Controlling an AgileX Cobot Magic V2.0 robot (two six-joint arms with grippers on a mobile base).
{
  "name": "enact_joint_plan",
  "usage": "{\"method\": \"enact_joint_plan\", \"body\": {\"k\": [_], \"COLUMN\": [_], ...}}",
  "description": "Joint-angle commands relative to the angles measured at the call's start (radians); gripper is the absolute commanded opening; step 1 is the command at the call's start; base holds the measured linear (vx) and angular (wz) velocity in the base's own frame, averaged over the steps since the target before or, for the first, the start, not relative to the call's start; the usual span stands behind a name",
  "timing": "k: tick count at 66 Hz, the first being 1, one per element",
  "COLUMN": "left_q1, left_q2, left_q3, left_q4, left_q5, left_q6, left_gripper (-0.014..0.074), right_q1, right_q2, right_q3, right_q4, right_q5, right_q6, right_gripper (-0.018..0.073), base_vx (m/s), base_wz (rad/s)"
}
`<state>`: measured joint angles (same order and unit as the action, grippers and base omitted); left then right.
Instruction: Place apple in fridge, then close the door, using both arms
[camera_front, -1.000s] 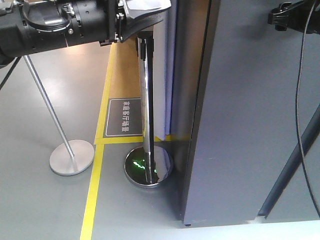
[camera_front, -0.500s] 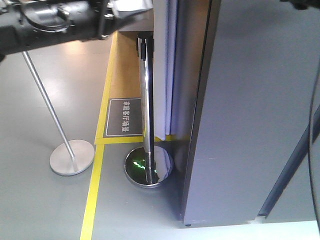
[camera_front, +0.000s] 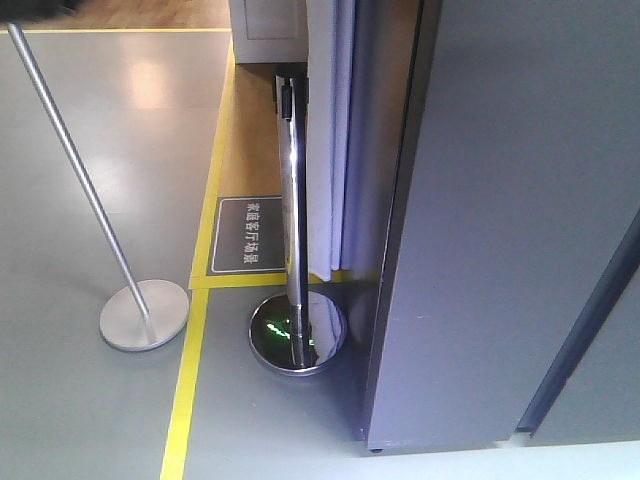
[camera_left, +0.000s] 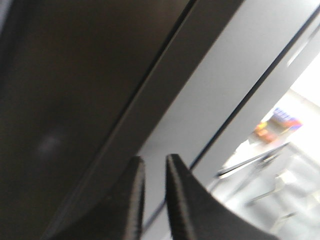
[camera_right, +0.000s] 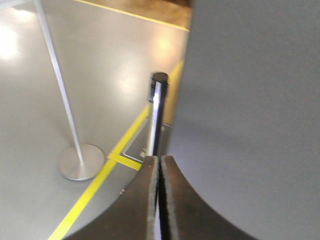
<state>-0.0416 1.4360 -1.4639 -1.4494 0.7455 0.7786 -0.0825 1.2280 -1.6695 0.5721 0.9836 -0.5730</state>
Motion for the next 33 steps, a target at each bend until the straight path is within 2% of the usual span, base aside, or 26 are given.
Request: {"method": "enact_joint_plan", "body": {"k": [1, 8, 16, 22, 33], "left_q1": [0.014, 0.014, 0.014, 0.014, 0.014], "left_q2": [-0.093, -0.155, -0.241, -0.320, -0.510], "left_q3": [-0.036, -0.014, 0.067, 0.165, 0.442], "left_q4": [0.107, 0.299, 0.439, 0.490, 0.488], "left_q5": [0.031, 0.045, 0.029, -0.001, -0.105], "left_q6": [-0.031, -0.125, -0.204, -0.221, -0.210], "left_gripper": [-0.0003, -0.0008, -0.0008, -0.0008, -0.0008], "right_q1": [0.001, 0.001, 0.001, 0.001, 0.001], "right_q2": [-0.061, -0.103, -0.187, -0.274, -0.493], "right_q3": [-0.030, -0.026, 0.069, 0.216, 0.563], "right_q4": [0.048, 0.053, 0.056, 0.074, 0.133], "right_q5": [0.002, 0.058, 0.030, -0.028, -0.113], "right_q6": [0.000, -0.001, -0.012, -0.040, -0.123], "right_gripper": [-0.0006, -0.0006, -0.0006, -0.0006, -0.0006], "base_vx": [0.00, 0.00, 0.00, 0.00, 0.00], "base_wz": [0.00, 0.00, 0.00, 0.00, 0.00]}}
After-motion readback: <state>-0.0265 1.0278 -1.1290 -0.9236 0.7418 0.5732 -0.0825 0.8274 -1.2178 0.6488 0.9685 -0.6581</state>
